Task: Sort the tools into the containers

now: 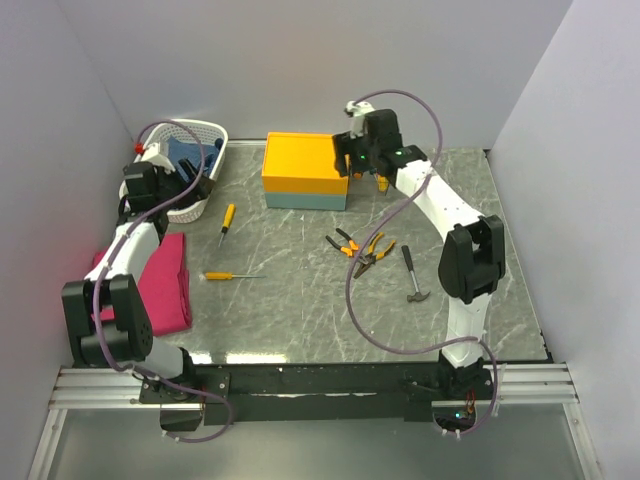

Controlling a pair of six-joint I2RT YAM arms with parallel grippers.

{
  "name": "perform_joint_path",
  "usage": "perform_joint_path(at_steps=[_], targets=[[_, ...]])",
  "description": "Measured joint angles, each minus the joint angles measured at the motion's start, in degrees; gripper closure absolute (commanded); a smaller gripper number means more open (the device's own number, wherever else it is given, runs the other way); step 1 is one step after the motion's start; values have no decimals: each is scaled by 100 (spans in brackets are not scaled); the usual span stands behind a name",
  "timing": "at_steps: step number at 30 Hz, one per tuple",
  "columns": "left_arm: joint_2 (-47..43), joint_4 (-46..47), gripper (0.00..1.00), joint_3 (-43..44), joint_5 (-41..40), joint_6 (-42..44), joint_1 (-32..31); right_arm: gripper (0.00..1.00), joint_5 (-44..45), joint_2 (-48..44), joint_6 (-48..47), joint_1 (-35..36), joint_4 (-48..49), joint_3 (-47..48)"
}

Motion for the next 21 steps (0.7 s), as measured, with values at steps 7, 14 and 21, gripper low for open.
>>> perform_joint_path(at_steps=[7,14,21], targets=[[916,-874,39,680,-177,664,-173,20,-415,-492,-66,857,199,-166],[1515,-1569,44,918,-708,1272,-892,20,-772,-942,-280,981,269,-472],[1980,-1753,46,1268,-1414,1399,-1331,20,-973,-1117,-404,970,267,-1036]])
